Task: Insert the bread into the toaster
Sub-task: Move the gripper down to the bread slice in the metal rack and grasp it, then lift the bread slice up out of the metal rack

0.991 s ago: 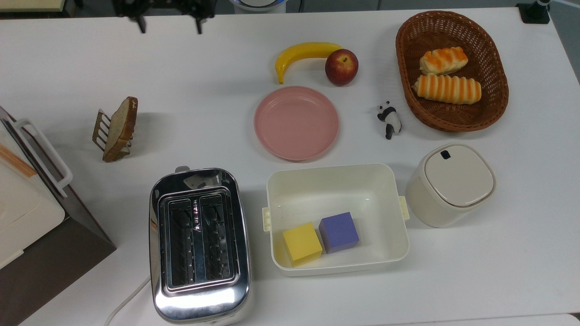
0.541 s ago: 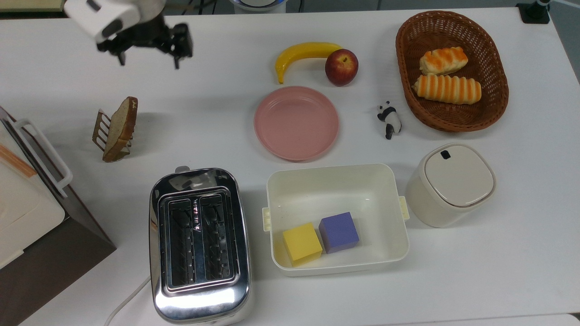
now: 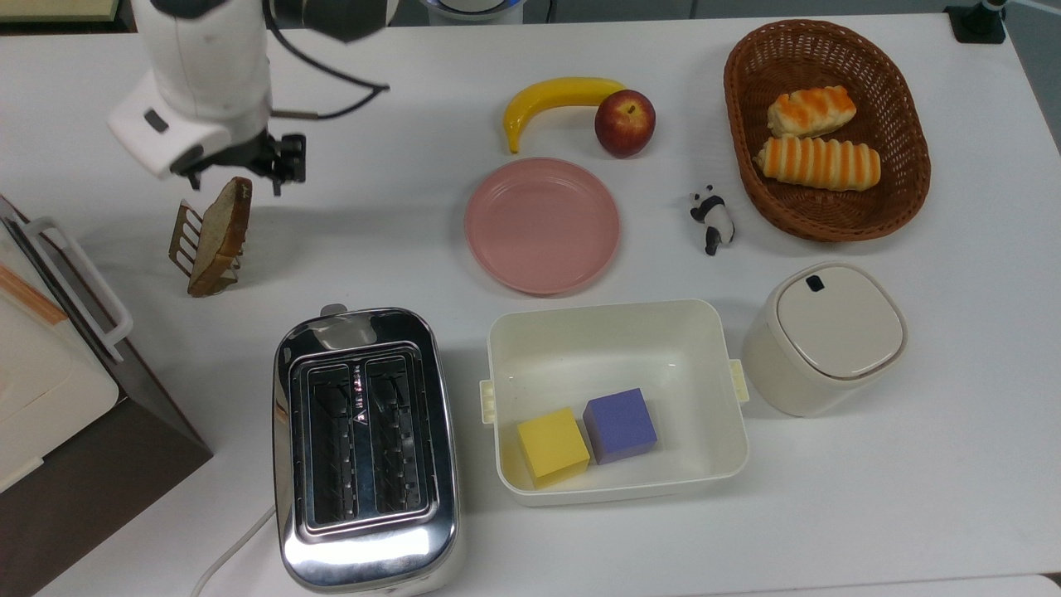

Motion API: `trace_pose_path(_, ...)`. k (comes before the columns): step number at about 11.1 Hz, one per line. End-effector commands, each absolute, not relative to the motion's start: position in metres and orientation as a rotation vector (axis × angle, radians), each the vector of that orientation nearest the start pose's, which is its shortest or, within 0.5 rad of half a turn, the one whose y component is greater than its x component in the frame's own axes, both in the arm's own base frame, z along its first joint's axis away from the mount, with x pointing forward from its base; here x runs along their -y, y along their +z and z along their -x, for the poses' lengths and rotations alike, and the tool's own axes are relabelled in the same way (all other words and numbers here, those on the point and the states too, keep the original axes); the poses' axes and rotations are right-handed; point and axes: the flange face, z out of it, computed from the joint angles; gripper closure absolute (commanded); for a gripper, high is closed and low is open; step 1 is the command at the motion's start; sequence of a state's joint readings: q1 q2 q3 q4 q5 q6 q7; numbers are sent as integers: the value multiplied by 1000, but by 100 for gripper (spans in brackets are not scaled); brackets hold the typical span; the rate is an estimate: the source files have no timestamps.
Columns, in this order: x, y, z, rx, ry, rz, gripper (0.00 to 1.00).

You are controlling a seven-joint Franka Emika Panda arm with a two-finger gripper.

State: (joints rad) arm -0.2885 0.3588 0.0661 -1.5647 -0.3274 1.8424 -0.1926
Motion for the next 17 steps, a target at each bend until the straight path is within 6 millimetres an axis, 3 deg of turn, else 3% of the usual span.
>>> trace_pose_path(1, 183, 413, -635, 178, 224, 3429, 32)
trace_pose_path(4, 194, 415, -632, 199, 231, 3443, 78)
trace_pose_path(6, 207, 422, -629, 238, 242, 3464, 100)
trace_pose_path(9, 213, 457, -629, 251, 165, 3481, 100)
trace_pose_path(12, 198, 491, -639, 225, 24, 3457, 100)
trace_pose_path(15, 185, 542, -638, 157, -174, 3385, 100)
trace_pose_path(17, 166, 587, -638, 140, -341, 3312, 100)
